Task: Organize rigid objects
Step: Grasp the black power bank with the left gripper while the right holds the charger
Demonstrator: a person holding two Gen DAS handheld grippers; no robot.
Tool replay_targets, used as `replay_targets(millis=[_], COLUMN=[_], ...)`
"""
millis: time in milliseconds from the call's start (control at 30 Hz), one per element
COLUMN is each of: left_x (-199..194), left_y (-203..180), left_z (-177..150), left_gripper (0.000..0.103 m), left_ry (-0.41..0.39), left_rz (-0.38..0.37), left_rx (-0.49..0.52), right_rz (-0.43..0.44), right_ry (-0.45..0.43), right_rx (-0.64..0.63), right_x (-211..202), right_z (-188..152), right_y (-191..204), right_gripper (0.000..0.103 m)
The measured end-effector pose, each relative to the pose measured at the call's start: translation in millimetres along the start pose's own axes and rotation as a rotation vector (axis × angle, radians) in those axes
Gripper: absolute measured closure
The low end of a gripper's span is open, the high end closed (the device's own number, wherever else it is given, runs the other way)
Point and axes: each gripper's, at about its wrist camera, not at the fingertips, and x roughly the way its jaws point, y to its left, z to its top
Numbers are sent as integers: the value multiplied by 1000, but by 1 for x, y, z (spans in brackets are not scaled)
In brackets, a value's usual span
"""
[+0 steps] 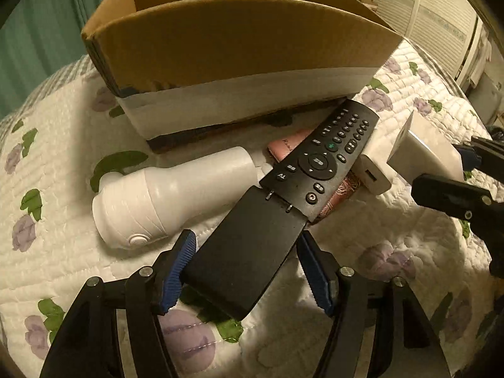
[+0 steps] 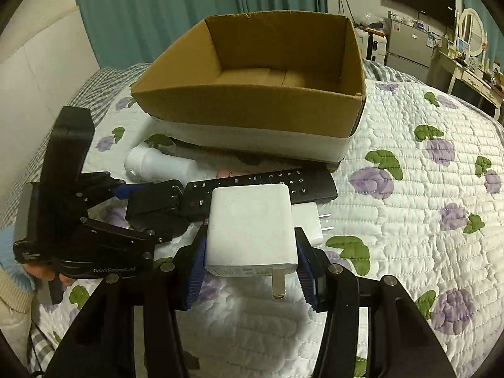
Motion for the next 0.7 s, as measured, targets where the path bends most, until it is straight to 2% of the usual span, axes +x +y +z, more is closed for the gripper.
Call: replay_targets(millis=[133,267,433,567,700], left_x=[-17,-26,-30,-48,-68], left_y=[-13,-22,-30,-33,-32], left_z=[-7,-14,-19,-23,-22], left_gripper=[44,47,50,58,62], left_ry=[-11,-20,-32,-62,-88], left_rz=[0,22,109,124,125], left_rx=[36,39,1,-20,-68], right_rz=[-6,-6,-15,-29,-29], right_ry=[-8,-15,-38,-70,-106], right_rx=[9,10,8,22,26], right_x=[-4,-9,-23,-39,-57], right_z=[1,0,-2,-2,2], right_y=[1,3,2,-2,-1], right_gripper=[53,53,53,53,53])
